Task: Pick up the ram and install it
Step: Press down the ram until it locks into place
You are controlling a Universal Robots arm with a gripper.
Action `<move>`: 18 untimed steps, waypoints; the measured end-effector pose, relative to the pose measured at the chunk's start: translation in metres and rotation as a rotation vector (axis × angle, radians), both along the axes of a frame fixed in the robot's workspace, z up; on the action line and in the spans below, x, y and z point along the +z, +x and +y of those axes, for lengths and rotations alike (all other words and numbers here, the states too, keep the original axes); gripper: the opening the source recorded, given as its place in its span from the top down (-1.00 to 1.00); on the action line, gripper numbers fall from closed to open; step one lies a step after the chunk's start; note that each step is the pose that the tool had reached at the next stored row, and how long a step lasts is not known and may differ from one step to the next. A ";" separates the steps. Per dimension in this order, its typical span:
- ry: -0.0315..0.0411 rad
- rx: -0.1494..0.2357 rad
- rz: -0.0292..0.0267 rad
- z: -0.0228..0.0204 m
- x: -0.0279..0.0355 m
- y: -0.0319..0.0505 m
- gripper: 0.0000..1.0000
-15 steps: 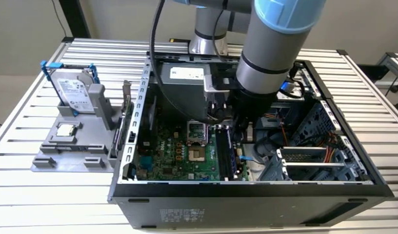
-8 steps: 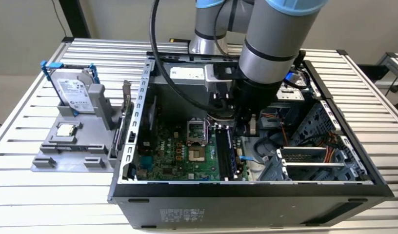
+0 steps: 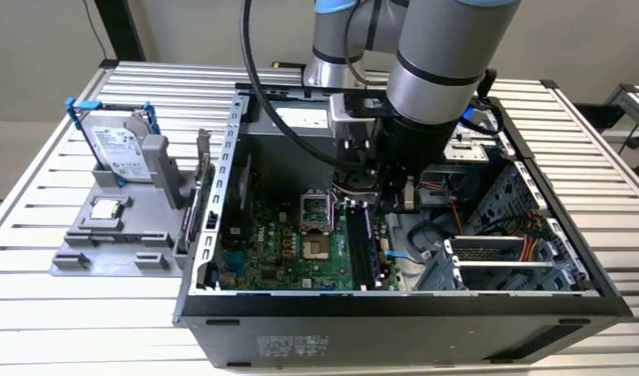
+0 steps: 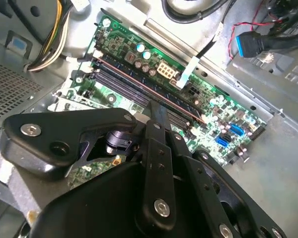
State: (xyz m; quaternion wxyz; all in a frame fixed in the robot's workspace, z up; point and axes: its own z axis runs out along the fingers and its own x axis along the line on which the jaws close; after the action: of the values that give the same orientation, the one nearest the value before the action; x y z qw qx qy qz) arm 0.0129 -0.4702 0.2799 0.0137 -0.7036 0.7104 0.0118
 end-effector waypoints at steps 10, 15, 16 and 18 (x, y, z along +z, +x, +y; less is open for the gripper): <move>-0.0042 0.000 0.0003 0.0001 0.0205 0.0000 1.00; -0.0054 0.000 0.0002 0.0001 0.0264 0.0000 1.00; -0.0054 0.000 0.0002 0.0001 0.0264 0.0000 1.00; -0.0055 0.000 0.0002 0.0001 0.0264 0.0000 1.00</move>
State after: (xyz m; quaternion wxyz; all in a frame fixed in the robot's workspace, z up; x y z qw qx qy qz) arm 0.0129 -0.4701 0.3063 0.0117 -0.7037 0.7104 0.0100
